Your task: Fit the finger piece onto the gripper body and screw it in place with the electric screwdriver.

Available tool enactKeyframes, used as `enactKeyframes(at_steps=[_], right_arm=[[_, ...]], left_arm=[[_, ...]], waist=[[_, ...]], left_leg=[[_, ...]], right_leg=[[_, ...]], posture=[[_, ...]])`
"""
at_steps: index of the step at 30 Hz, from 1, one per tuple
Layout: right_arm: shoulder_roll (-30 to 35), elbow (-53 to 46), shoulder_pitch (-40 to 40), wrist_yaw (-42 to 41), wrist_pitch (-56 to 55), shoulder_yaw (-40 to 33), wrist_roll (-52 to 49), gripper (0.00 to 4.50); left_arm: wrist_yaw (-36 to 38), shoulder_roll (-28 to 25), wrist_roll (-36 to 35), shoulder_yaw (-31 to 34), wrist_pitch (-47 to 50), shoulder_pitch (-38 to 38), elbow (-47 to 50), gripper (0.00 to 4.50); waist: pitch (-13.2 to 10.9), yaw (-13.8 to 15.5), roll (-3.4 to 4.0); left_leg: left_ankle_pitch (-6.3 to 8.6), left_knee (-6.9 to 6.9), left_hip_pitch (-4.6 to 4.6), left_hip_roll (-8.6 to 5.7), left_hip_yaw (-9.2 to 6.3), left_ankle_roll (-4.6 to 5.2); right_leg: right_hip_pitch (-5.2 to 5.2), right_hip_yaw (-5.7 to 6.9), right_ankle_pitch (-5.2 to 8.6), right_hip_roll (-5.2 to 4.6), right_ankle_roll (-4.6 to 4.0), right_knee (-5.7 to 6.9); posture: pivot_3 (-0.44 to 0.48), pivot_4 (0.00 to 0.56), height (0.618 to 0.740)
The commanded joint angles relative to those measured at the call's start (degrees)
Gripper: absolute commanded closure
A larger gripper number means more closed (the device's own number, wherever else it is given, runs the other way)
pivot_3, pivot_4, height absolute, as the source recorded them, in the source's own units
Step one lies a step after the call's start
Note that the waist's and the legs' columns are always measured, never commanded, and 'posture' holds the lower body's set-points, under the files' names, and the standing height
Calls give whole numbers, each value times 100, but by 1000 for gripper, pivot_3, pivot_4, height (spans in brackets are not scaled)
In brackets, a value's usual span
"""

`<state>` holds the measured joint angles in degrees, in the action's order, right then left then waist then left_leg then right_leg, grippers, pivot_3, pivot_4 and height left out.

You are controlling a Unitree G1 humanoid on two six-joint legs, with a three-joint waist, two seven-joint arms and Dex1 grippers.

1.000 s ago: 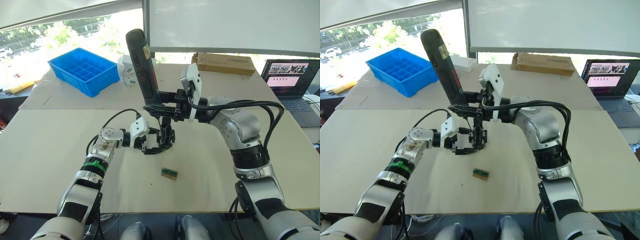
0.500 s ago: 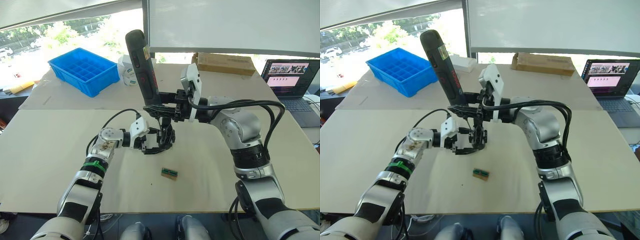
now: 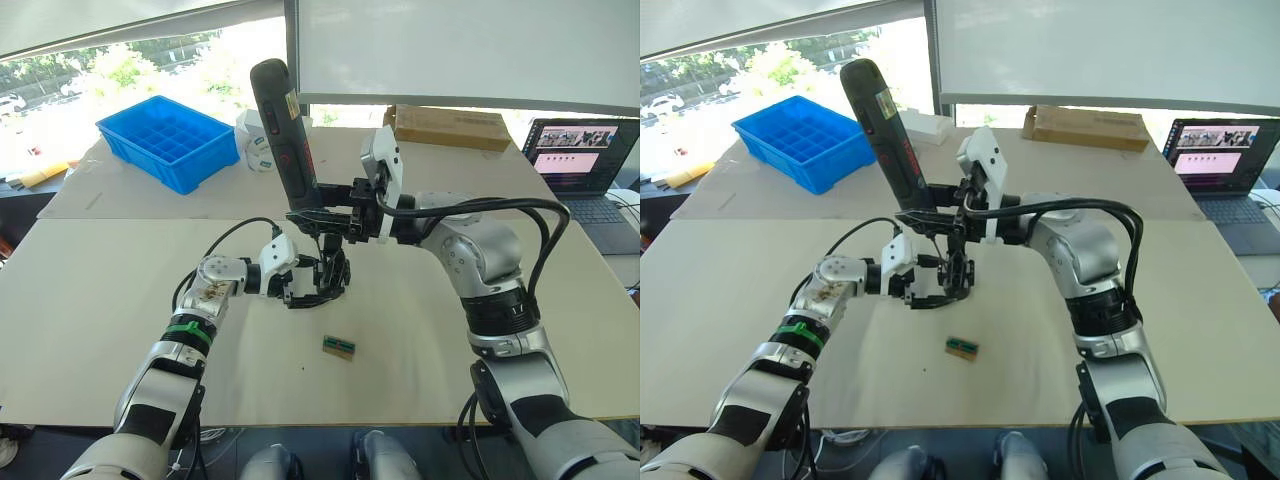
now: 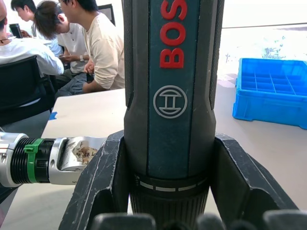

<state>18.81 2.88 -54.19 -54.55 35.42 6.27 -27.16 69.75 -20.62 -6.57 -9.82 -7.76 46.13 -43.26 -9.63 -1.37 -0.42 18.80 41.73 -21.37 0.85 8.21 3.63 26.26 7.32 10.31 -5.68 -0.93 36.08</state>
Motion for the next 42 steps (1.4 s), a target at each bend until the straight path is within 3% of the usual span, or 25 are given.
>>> enactKeyframes(at_steps=[1, 42], right_arm=[[14, -135, -272, -50, -108, -129, -82, 2581], [85, -14, -344, -322, -215, -57, 73, 2581]], left_arm=[[-21, 23, 20, 60, -178, 60, 61, 0], [-76, 33, 1, 69, -177, 34, 119, 0]], waist=[[0, 0, 0], [0, -3, 0]], left_leg=[[0, 0, 0, 0, 0, 0], [0, 0, 0, 0, 0, 0]], right_leg=[[0, 0, 0, 0, 0, 0], [0, 0, 0, 0, 0, 0]], posture=[[0, 150, 738], [0, 150, 738]])
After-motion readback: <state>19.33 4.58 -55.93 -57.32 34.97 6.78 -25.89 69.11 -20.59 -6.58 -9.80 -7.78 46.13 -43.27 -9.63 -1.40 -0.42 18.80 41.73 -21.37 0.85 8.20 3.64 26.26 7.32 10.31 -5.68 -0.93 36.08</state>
